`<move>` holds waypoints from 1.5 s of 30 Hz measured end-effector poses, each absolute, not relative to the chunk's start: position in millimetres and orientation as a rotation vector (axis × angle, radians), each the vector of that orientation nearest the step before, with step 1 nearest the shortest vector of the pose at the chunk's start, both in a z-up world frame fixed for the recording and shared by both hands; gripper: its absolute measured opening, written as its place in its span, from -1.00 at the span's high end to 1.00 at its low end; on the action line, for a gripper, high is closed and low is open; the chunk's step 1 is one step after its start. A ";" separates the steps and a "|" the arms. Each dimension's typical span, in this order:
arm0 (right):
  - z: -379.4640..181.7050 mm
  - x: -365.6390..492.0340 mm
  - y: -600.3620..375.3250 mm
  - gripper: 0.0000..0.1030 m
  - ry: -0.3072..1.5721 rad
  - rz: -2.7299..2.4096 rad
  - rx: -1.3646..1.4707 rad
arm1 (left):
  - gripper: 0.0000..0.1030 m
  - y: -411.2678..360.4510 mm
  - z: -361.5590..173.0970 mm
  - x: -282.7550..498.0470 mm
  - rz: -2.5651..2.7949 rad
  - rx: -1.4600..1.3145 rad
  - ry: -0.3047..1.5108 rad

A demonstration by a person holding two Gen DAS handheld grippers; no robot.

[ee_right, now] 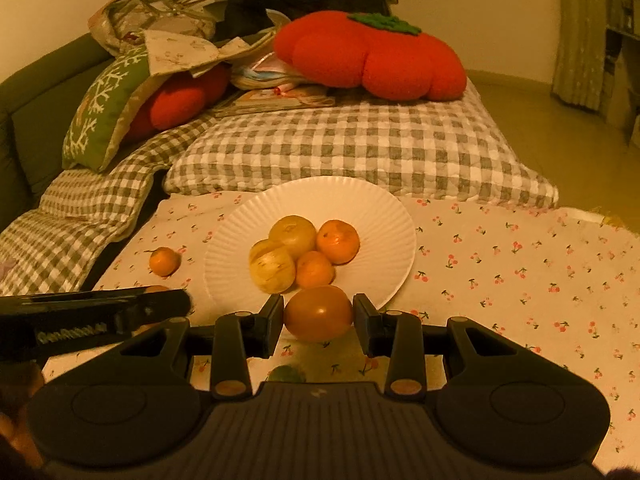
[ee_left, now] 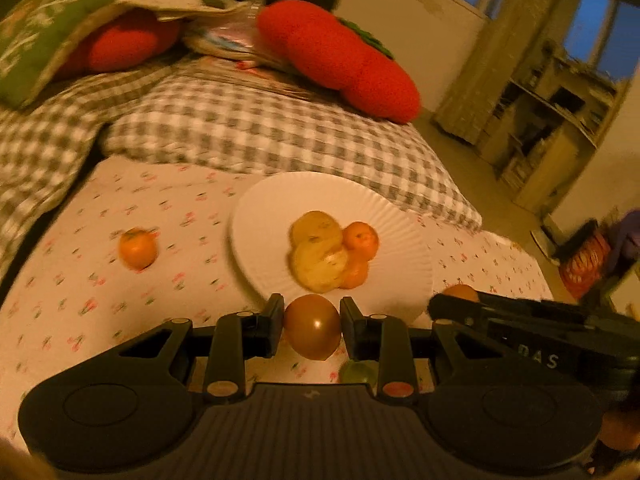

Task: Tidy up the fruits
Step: 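Carry both reddish tangerines onto the white plate and open both tools, then pull both tools back from the plate toward the loose fruit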

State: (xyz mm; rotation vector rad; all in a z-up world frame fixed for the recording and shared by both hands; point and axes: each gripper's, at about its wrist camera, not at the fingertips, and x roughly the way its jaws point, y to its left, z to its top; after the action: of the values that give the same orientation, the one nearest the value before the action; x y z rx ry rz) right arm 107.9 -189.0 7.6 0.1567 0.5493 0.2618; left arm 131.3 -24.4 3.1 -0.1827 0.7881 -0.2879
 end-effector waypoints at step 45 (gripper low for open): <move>0.5 138.2 -209.1 -0.01 0.566 0.250 0.339 | -0.01 -18.8 -8.7 157.7 -0.329 -0.242 0.699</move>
State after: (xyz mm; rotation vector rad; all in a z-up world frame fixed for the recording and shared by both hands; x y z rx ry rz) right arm 138.2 -209.1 0.5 0.3386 0.5659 0.2496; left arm 157.7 -18.8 -8.7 -0.2423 0.6986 -0.3286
